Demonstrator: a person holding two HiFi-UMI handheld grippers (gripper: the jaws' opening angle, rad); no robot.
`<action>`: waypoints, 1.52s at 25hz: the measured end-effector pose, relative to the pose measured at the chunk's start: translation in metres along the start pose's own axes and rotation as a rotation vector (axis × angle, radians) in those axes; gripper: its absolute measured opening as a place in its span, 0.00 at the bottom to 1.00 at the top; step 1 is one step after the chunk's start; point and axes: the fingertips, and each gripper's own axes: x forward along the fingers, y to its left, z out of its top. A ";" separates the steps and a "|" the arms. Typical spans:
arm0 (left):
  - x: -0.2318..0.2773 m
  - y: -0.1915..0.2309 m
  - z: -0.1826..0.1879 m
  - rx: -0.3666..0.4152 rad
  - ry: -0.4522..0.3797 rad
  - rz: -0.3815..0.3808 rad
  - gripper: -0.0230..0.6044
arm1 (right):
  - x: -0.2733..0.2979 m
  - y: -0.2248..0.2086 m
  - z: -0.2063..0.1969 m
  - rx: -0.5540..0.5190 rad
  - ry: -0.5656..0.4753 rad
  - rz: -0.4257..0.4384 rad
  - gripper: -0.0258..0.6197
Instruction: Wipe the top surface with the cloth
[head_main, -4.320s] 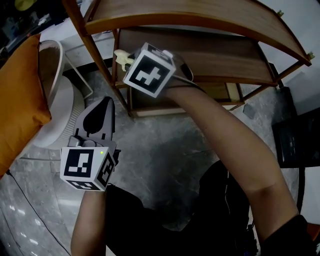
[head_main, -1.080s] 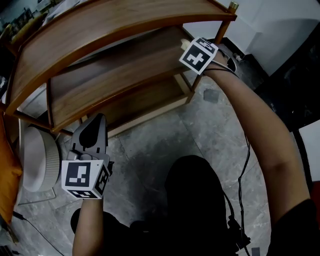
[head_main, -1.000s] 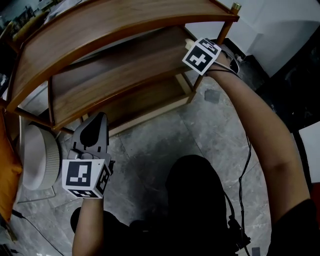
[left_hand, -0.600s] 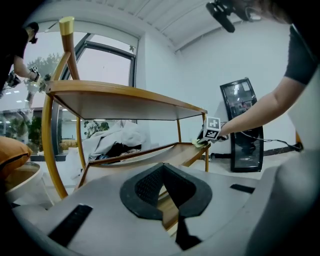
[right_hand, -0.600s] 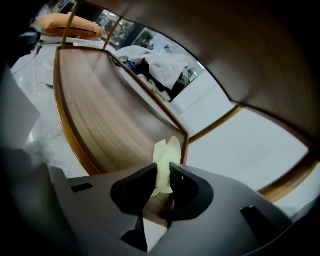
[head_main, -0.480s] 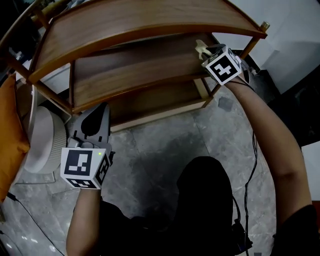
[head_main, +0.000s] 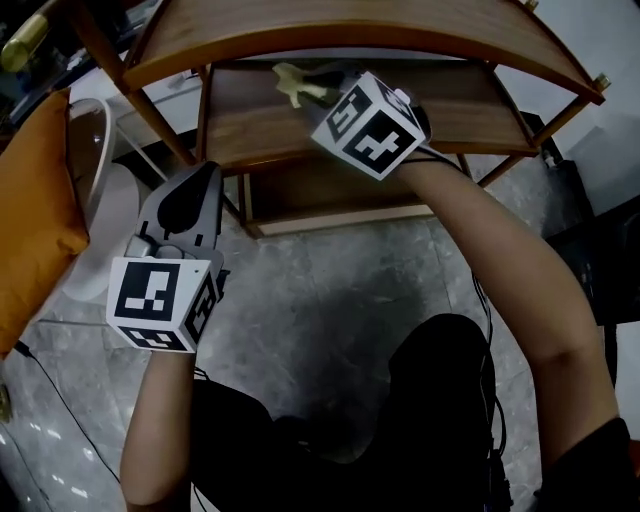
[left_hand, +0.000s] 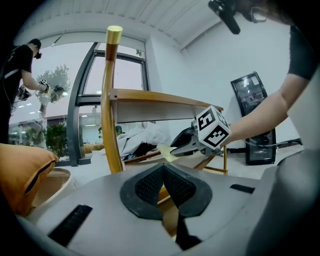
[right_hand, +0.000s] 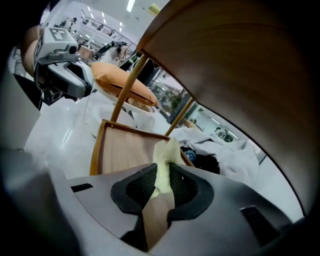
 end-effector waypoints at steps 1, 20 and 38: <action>-0.002 0.004 -0.002 -0.005 0.001 0.003 0.06 | 0.009 0.007 0.010 -0.004 -0.009 0.012 0.17; -0.010 0.029 -0.031 -0.032 0.032 0.033 0.06 | 0.107 0.077 0.071 -0.287 0.035 0.190 0.17; 0.019 -0.014 -0.040 -0.026 0.051 -0.068 0.06 | 0.093 0.053 0.016 -0.256 0.127 0.224 0.16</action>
